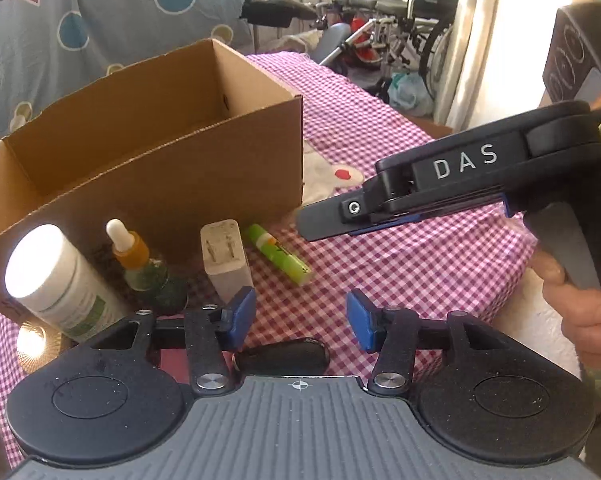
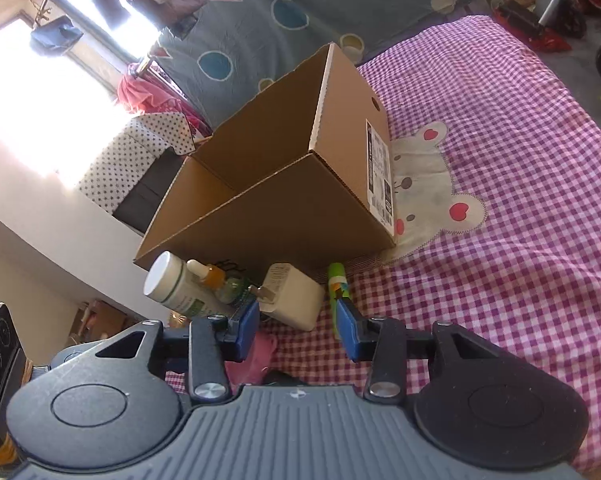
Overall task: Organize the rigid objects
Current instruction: 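Move the empty right gripper back down to the green glue stick, then close the right gripper around the green glue stick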
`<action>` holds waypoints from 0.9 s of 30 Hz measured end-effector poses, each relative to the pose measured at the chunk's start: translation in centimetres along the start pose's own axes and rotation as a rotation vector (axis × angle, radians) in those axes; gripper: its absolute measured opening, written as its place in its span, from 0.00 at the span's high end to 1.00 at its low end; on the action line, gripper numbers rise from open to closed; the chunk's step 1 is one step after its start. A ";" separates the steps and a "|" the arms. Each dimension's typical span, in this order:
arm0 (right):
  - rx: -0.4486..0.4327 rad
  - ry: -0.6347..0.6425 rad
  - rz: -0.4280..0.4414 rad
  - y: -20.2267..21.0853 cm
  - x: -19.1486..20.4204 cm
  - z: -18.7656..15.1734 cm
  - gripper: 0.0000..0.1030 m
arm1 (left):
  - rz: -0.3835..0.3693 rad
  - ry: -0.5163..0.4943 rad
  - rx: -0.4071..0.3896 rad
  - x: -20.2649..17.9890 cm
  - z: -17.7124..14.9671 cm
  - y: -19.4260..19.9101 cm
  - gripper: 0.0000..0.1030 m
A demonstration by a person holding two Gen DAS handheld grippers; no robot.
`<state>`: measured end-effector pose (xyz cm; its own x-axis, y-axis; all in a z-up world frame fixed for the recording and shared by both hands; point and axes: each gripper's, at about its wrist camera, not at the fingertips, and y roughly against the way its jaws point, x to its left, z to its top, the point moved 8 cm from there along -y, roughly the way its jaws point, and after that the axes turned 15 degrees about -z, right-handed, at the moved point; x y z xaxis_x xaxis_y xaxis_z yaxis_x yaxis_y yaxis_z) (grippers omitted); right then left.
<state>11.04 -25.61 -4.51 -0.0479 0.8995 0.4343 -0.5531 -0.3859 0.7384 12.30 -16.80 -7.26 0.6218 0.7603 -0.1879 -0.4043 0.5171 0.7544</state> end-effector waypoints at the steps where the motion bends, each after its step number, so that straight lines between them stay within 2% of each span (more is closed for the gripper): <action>1: 0.008 0.021 -0.012 -0.5 0.0 0.0 0.58 | -0.001 0.000 0.000 0.1 0.0 -0.6 0.53; 3: 0.025 0.061 -0.038 -1.7 0.0 0.1 0.65 | 0.003 0.001 0.006 0.1 0.0 -1.6 0.57; 7: 0.067 0.115 -0.061 -3.9 0.2 0.2 0.70 | 0.023 0.000 0.010 0.2 0.2 -3.2 0.65; 13: 0.112 0.147 -0.055 -5.5 0.4 -0.3 0.77 | 0.018 0.010 0.035 0.5 -0.2 -4.5 0.69; 16: 0.129 0.106 -0.041 -5.8 -0.4 -0.8 0.85 | 0.011 0.011 0.042 0.4 -0.3 -4.7 0.69; 27: 0.200 -0.070 0.030 -3.0 -3.1 -4.2 0.85 | -0.058 -0.008 0.091 -1.0 -2.1 -3.9 0.67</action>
<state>9.41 -26.35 -10.24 0.0002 0.8733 0.4871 -0.3761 -0.4513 0.8092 11.81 -18.74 -11.36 0.6479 0.7266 -0.2287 -0.3047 0.5223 0.7964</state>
